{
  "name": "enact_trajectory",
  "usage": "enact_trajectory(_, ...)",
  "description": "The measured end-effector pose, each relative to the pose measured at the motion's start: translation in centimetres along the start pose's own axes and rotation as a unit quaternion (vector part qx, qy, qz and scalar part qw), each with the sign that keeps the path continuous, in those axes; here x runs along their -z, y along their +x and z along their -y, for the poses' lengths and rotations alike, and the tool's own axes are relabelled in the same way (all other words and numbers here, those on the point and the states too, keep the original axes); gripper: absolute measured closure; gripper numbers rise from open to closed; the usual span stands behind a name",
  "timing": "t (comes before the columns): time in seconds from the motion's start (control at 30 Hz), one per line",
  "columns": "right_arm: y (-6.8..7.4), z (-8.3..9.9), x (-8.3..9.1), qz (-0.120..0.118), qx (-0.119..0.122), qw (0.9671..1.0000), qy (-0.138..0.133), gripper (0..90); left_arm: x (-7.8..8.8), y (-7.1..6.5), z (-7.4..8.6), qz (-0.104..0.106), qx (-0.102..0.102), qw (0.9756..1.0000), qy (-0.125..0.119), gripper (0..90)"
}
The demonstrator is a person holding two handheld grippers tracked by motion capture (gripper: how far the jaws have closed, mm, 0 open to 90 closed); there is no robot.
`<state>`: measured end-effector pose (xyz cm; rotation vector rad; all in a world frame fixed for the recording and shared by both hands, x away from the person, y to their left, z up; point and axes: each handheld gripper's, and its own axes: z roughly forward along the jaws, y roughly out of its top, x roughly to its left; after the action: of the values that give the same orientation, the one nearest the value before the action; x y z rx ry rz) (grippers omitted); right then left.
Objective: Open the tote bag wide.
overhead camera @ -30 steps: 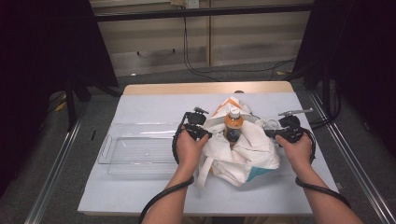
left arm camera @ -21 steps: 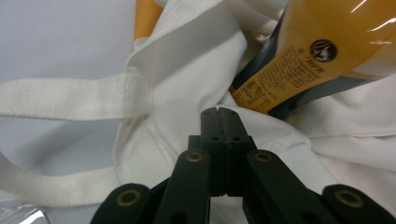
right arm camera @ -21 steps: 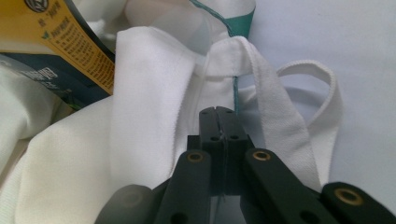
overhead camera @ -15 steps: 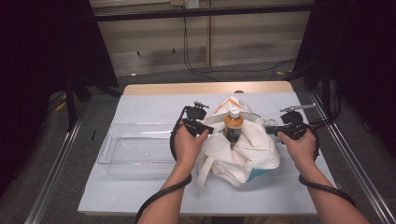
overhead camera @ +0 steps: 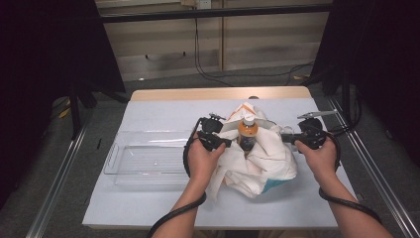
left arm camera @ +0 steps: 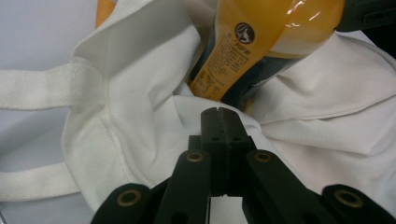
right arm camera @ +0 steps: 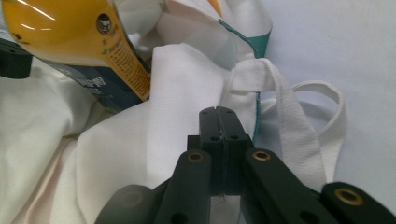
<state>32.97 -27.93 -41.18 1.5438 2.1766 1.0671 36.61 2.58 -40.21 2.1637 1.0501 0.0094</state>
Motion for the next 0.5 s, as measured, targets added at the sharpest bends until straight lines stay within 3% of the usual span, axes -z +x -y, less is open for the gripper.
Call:
enact_trajectory(0.17,0.5,0.1,0.2,-0.010,0.004,0.9999,-0.004,90.0,-0.8,0.1,0.5,0.001,0.004,0.9999,0.012,90.0)
enact_trajectory(0.43,0.6,1.0,-0.9,-0.011,0.001,0.9998,0.013,90.0,-1.9,0.7,1.4,-0.003,0.016,0.9996,0.021,90.0)
enact_trajectory(0.5,0.6,1.2,-1.1,-0.009,0.000,0.9999,0.014,90.0,-2.0,0.9,1.6,-0.003,0.010,0.9995,0.030,90.0)
